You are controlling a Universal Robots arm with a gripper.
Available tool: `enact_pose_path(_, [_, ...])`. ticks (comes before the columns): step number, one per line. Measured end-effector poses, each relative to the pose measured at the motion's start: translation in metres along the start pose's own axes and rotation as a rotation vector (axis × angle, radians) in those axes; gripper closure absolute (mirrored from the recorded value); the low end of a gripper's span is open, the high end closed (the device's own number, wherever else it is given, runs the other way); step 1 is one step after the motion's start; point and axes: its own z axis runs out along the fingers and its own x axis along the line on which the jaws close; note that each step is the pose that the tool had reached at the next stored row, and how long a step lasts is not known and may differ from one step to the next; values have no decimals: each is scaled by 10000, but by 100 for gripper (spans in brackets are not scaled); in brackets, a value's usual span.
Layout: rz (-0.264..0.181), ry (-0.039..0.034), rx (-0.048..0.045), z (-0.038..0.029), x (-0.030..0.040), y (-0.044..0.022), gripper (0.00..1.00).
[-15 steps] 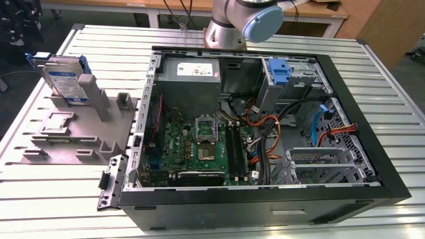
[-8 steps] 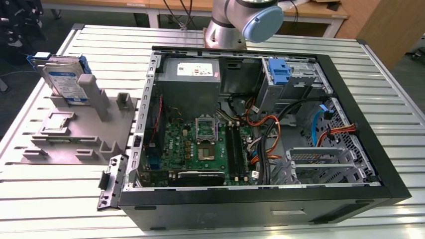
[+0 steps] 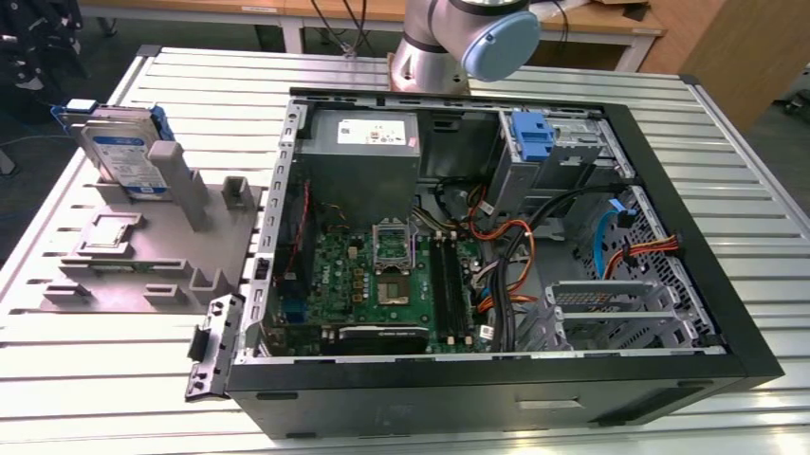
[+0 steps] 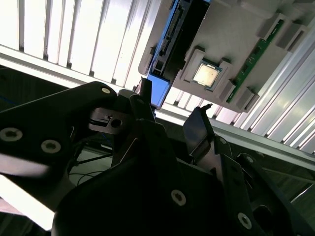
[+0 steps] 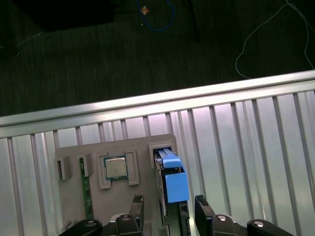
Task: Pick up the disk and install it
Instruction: 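Pick up the disk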
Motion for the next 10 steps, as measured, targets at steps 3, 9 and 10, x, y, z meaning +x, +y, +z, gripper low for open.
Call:
enact_pose_path(3, [-39, 3, -5, 13, 1, 5, 47])
enact_pose_path(9, [-163, -23, 33, 66, 7, 25, 47])
enact_pose_path(10, [-190, -29, 52, 81, 9, 31, 47])
